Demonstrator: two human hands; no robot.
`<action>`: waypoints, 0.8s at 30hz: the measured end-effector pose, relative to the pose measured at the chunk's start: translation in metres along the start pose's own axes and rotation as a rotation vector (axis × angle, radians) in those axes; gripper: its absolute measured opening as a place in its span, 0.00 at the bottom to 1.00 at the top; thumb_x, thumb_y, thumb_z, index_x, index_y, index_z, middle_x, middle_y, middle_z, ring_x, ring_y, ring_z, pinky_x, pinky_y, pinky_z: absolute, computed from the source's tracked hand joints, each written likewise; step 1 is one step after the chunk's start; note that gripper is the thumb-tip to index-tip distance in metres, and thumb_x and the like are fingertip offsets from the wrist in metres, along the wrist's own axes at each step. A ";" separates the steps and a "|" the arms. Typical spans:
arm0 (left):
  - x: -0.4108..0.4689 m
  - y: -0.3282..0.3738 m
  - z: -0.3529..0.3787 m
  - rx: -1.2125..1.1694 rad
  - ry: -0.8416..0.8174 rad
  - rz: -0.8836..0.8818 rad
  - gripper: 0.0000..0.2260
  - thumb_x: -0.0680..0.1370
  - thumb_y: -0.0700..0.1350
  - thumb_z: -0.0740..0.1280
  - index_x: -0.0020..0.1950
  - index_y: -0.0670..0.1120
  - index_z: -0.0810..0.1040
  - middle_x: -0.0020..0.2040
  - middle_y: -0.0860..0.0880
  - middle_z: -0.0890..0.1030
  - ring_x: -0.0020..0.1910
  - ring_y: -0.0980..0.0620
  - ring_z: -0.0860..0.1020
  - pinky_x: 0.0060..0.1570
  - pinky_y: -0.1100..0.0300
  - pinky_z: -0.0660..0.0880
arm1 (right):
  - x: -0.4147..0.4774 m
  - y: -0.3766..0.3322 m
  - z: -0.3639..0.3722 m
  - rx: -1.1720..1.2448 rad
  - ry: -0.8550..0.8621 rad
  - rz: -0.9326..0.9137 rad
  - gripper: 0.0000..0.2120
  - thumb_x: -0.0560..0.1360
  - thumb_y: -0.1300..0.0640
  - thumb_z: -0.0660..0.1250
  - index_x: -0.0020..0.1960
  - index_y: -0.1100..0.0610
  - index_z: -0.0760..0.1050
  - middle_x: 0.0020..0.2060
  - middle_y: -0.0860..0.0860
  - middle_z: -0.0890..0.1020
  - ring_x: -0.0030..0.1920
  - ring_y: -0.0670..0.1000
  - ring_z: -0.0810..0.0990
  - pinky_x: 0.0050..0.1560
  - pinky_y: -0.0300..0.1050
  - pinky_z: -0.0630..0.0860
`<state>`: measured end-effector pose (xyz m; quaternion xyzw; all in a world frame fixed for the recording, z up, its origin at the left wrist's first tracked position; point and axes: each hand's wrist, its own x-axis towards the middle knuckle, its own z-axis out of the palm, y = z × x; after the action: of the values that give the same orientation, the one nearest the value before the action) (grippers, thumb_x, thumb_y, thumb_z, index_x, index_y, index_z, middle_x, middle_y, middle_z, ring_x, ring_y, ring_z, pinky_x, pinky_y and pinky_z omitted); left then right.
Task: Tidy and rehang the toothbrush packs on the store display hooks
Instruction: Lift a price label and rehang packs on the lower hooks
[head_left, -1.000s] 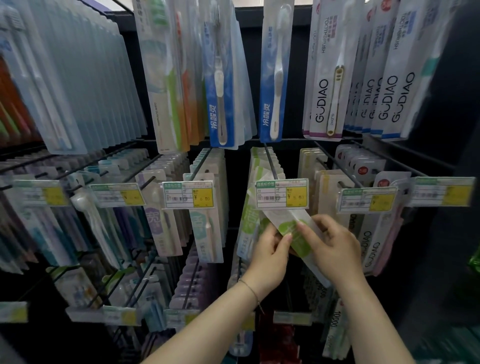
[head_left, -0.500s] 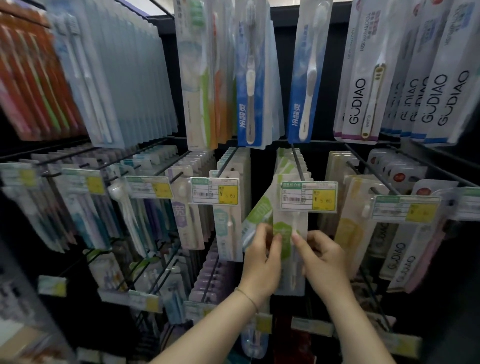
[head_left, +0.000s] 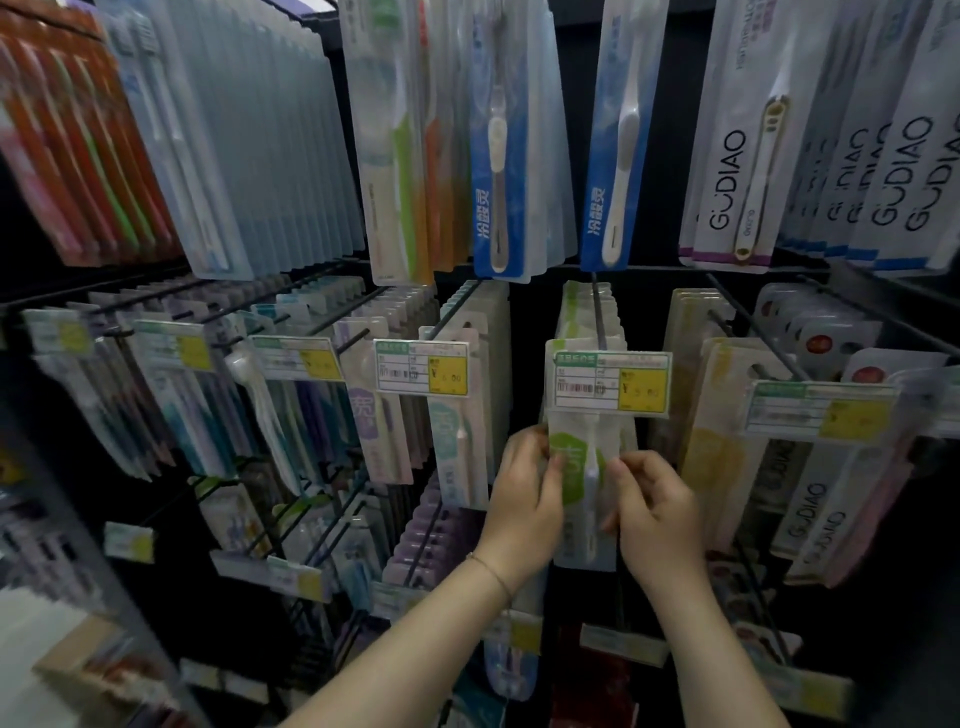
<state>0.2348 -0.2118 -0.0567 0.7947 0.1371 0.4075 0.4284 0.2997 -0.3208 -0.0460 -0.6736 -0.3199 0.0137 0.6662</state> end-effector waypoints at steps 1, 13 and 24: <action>0.000 0.000 0.001 0.000 0.010 0.000 0.06 0.82 0.42 0.58 0.54 0.43 0.74 0.53 0.49 0.75 0.53 0.62 0.74 0.54 0.70 0.70 | 0.000 0.001 0.000 -0.018 -0.001 -0.019 0.10 0.79 0.59 0.61 0.40 0.54 0.74 0.25 0.45 0.77 0.24 0.45 0.74 0.26 0.34 0.70; 0.010 0.013 0.001 -0.024 0.145 -0.119 0.11 0.80 0.47 0.63 0.39 0.45 0.74 0.49 0.49 0.71 0.48 0.60 0.72 0.47 0.77 0.64 | 0.010 0.005 0.004 -0.088 0.009 -0.037 0.11 0.79 0.56 0.63 0.38 0.56 0.73 0.27 0.52 0.78 0.25 0.49 0.78 0.26 0.41 0.73; 0.025 0.014 0.001 -0.012 0.144 -0.131 0.11 0.80 0.45 0.64 0.41 0.40 0.78 0.48 0.42 0.73 0.43 0.65 0.71 0.43 0.76 0.65 | 0.029 0.006 0.006 -0.139 0.020 -0.069 0.15 0.79 0.53 0.63 0.34 0.51 0.69 0.25 0.46 0.74 0.26 0.43 0.75 0.28 0.44 0.73</action>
<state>0.2498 -0.2066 -0.0324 0.7500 0.2168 0.4355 0.4482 0.3226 -0.3022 -0.0403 -0.7068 -0.3365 -0.0381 0.6211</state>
